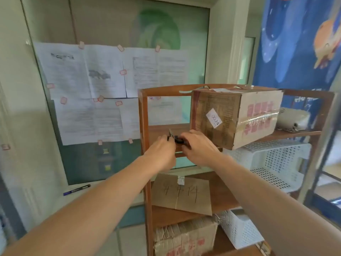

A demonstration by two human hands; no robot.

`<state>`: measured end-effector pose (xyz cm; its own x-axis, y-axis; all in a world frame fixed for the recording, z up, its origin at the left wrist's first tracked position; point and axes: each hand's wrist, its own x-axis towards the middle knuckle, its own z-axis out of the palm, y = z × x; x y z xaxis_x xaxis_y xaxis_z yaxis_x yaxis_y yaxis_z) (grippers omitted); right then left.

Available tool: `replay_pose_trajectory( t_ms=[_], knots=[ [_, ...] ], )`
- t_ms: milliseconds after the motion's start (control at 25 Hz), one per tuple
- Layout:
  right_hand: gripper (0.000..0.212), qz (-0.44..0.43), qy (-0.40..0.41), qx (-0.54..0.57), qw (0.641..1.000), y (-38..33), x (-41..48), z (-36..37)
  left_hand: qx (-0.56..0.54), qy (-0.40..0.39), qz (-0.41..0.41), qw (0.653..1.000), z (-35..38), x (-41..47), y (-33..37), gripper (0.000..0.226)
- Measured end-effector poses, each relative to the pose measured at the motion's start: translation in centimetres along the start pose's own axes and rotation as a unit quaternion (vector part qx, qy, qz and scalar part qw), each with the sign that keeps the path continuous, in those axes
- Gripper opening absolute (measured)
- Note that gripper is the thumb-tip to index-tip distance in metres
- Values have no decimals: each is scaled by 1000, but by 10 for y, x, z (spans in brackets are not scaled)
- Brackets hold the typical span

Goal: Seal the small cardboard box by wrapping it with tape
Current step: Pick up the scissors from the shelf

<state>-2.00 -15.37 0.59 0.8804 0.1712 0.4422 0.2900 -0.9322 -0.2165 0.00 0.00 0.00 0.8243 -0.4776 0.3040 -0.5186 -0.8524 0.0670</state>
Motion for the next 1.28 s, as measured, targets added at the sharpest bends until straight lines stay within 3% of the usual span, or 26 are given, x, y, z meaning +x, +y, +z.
replay_pose_trajectory(
  t_ms=[160,280,440,640,800,1000,1200,1280],
  knots=[
    [35,-1,12,-31,999,10,6,8,23,45,-9,999,-1,4,3,28],
    [28,-24,25,-21,999,18,3,8,-28,55,-20,998,-8,3,0,10],
    [18,-6,61,-12,998,24,-8,14,-117,89,-29,989,-5,-4,4,14],
    [9,21,84,38,996,15,-27,21,-112,148,-19,982,3,-22,12,15],
    [9,74,88,201,973,-7,-50,15,-170,170,-15,971,-2,-45,16,15],
    [6,128,183,329,917,-47,-81,3,-339,243,-41,908,-21,-81,13,9],
    [17,133,243,451,849,-102,-93,-2,-537,245,-100,801,-34,-123,-1,9],
    [19,120,242,498,824,-128,-91,-1,-569,252,-109,775,-46,-141,-14,17]
  ],
)
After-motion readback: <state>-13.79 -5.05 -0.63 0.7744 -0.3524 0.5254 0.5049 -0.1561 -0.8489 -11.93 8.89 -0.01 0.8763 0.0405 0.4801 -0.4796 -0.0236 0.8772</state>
